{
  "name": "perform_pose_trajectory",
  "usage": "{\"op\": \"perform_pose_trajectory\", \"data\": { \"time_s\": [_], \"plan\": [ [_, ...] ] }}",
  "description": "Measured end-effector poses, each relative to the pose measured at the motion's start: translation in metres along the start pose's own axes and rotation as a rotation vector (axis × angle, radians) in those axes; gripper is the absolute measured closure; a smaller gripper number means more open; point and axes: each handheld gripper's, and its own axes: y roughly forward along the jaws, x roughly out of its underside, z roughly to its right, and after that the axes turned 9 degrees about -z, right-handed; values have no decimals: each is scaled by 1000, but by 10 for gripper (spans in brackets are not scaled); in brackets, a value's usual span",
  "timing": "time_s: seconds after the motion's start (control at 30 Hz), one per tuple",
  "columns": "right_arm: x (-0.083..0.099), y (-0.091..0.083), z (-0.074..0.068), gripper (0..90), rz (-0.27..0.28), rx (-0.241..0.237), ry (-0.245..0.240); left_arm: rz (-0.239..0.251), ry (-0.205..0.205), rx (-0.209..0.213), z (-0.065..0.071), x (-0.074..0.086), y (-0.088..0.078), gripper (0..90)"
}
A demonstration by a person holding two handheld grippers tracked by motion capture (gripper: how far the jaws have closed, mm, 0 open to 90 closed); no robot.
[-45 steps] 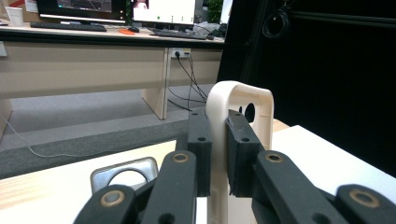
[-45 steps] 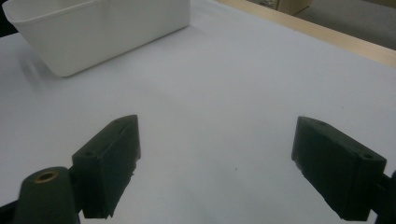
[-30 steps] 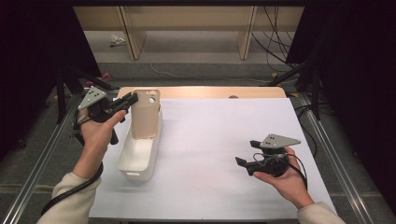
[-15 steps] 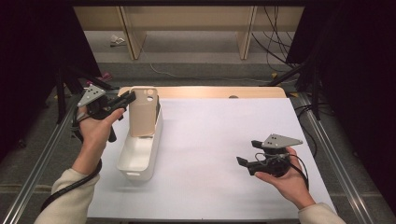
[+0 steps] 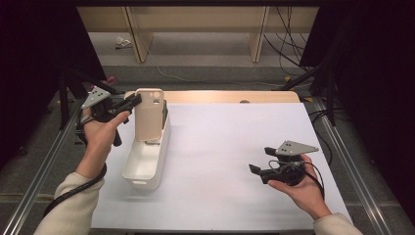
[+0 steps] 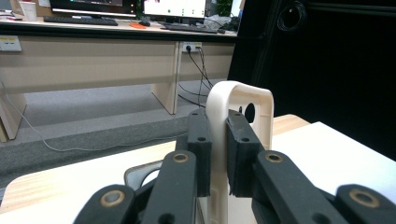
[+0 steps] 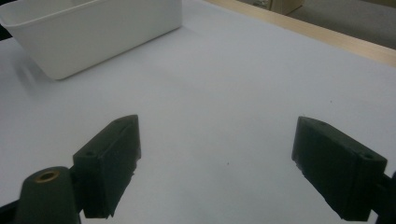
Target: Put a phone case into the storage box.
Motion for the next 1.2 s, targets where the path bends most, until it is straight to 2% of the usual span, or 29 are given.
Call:
{"op": "perform_pose_trajectory", "data": {
  "time_s": [0.37,0.87,1.2],
  "plan": [
    [0,0,1,165,-1,-3,5,-8,1,3,-12,-1,8,815],
    [1,0,1,165,-3,-5,7,-41,-9,9,-17,5,28,815],
    [1,0,1,165,-4,-5,6,-54,-20,1,-21,8,34,815]
  ]
}}
